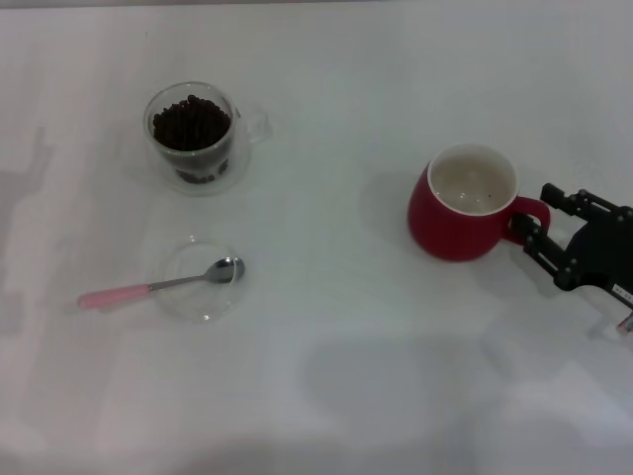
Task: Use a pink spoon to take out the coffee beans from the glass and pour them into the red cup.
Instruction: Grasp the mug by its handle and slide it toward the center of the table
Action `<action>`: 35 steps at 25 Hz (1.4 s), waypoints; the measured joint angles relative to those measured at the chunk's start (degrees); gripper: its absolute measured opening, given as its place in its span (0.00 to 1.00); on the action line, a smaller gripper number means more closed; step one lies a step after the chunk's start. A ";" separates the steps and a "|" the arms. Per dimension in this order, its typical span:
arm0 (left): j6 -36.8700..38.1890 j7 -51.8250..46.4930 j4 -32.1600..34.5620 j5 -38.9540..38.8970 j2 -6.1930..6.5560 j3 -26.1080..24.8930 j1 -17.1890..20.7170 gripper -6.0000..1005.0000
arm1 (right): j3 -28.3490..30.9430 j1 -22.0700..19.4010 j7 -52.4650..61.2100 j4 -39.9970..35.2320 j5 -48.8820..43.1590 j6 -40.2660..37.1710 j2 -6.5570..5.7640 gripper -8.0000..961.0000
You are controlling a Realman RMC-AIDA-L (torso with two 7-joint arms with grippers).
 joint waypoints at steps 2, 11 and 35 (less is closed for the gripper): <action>0.00 0.00 0.00 -0.04 0.00 -0.02 0.00 0.89 | -0.05 0.00 -0.29 -0.40 -1.25 -0.02 0.00 0.62; -0.04 0.00 -0.01 -0.12 -0.01 -0.11 0.14 0.89 | -0.07 0.52 -0.98 -2.33 -7.32 -0.14 0.00 0.50; 0.06 0.00 -0.01 0.04 -0.01 0.17 0.17 0.89 | -0.60 0.69 2.59 -6.15 -19.27 -1.90 0.00 0.46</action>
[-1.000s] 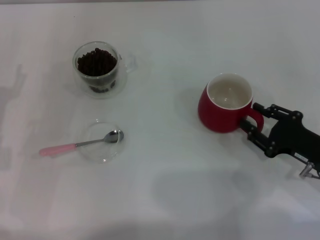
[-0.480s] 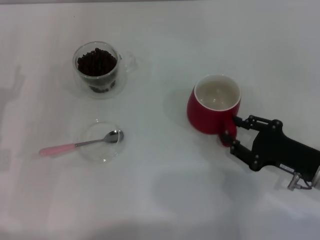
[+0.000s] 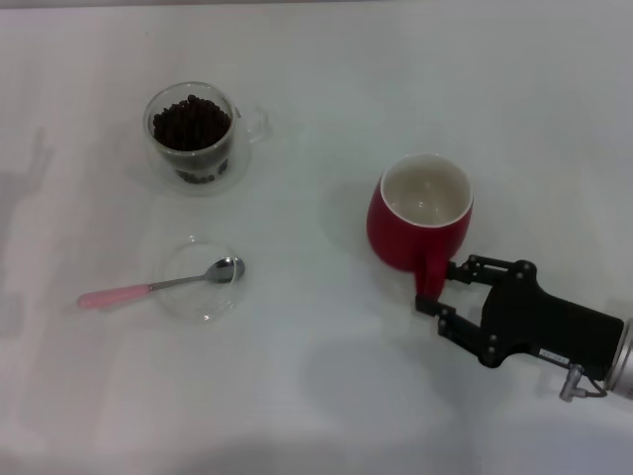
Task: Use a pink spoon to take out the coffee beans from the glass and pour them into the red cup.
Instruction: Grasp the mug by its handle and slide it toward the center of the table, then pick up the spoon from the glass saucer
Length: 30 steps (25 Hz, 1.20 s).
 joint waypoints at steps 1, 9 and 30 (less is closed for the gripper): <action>0.01 0.00 0.00 0.01 -0.01 0.02 0.01 0.89 | -0.23 0.00 0.10 -0.20 -0.15 -0.01 0.00 0.46; 0.08 0.00 0.00 0.22 -0.09 0.07 0.53 0.89 | 0.13 -0.29 0.13 -0.54 0.59 -1.26 -0.36 0.46; 7.21 -0.26 -5.45 2.60 -0.35 1.05 2.65 0.89 | 11.05 -0.28 -0.41 3.52 2.09 -7.28 -7.50 0.47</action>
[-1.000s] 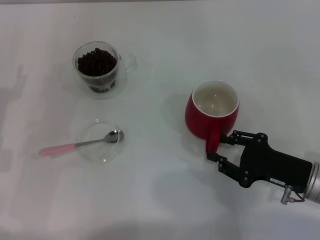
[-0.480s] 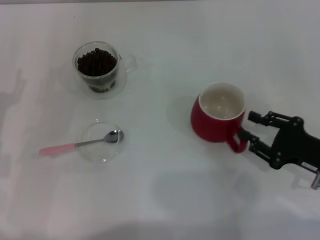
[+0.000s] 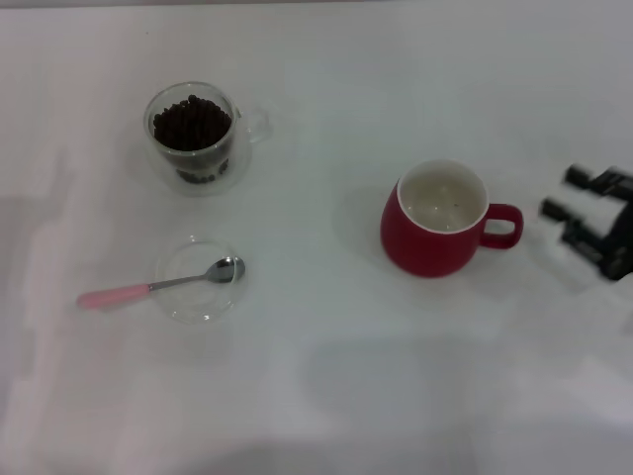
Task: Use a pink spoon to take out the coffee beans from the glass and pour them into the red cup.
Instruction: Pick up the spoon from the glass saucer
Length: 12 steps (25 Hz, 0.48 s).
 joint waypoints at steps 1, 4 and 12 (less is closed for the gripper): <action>1.16 -0.42 -0.67 0.95 0.01 0.36 0.01 0.89 | 1.16 -0.12 0.06 0.17 0.01 -1.23 -0.68 0.47; 4.68 -2.53 -2.79 3.39 -0.07 1.48 0.00 0.89 | 4.86 -0.30 0.23 1.34 0.02 -5.66 -2.52 0.47; 8.37 -17.45 -8.47 9.02 -0.32 2.05 0.12 0.89 | 15.54 0.20 -0.21 3.20 1.87 -11.10 -5.52 0.47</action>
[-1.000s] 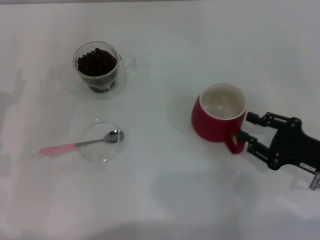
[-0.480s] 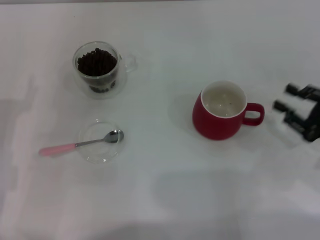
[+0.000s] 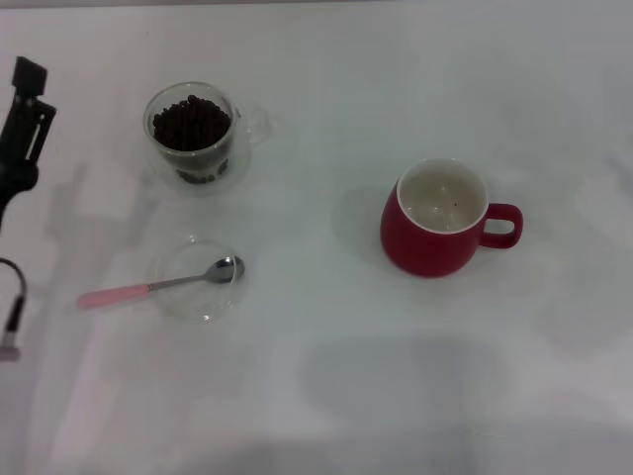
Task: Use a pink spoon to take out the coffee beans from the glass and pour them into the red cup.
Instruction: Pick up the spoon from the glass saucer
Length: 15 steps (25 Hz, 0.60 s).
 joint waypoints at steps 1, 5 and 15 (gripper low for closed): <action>0.00 -4.30 -0.62 0.33 -0.11 0.02 0.13 0.89 | 1.37 0.02 -0.04 -0.18 0.26 -0.05 -0.24 0.47; -0.22 -18.19 -3.30 0.44 -0.50 0.10 1.01 0.89 | 8.82 0.16 -0.10 -2.00 0.91 -0.22 -0.98 0.47; -0.59 -30.31 -9.14 0.54 -0.92 1.39 5.62 0.89 | 19.21 -0.08 -2.83 -7.75 1.10 3.07 -0.23 0.47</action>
